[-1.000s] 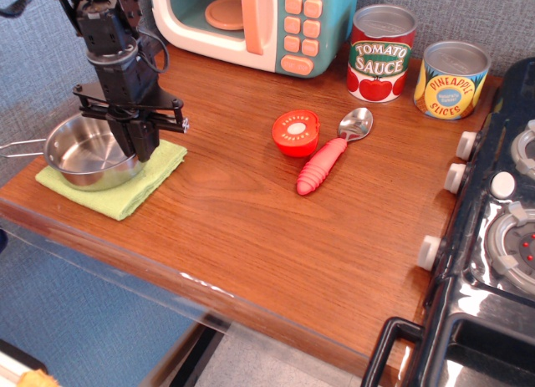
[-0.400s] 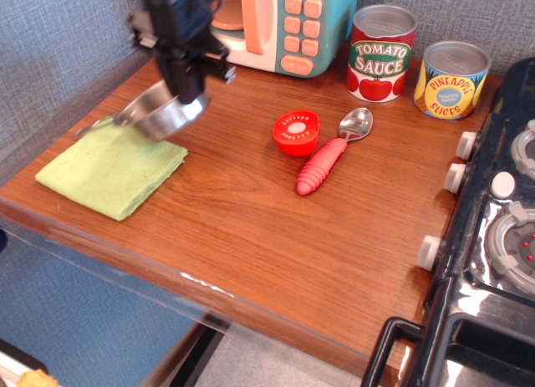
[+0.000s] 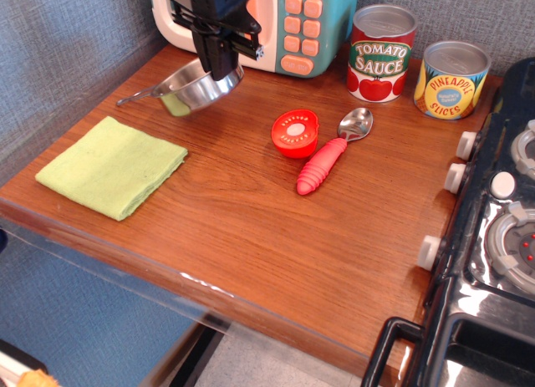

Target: Move the pot near the microwave.

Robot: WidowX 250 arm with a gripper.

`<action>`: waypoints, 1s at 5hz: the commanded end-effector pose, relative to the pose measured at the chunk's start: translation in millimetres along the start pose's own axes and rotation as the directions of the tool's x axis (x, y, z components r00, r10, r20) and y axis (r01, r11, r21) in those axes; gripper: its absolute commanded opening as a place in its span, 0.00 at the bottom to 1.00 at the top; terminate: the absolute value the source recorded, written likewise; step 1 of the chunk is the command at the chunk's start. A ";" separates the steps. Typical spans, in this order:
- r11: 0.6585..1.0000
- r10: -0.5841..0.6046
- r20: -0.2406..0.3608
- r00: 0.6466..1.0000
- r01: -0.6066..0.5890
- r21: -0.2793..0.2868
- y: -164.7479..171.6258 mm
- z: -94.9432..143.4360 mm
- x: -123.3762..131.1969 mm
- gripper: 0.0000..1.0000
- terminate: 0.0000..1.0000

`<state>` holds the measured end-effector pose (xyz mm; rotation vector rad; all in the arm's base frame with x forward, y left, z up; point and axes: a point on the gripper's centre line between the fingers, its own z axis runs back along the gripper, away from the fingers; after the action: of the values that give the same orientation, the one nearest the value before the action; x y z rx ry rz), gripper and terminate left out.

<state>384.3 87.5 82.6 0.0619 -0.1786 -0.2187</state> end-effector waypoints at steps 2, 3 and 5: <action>0.994 -0.105 -0.024 0.994 0.105 -0.005 -0.1 -15.9 7.8 1.00 0.00; 0.993 -0.119 -0.001 0.993 0.119 0.020 -8.7 -3.3 10.9 1.00 0.00; 0.999 0.039 0.041 0.998 -0.038 -0.017 2.7 38.9 6.9 1.00 0.00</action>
<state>380.7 85.8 96.2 0.0085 -0.1399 -0.1706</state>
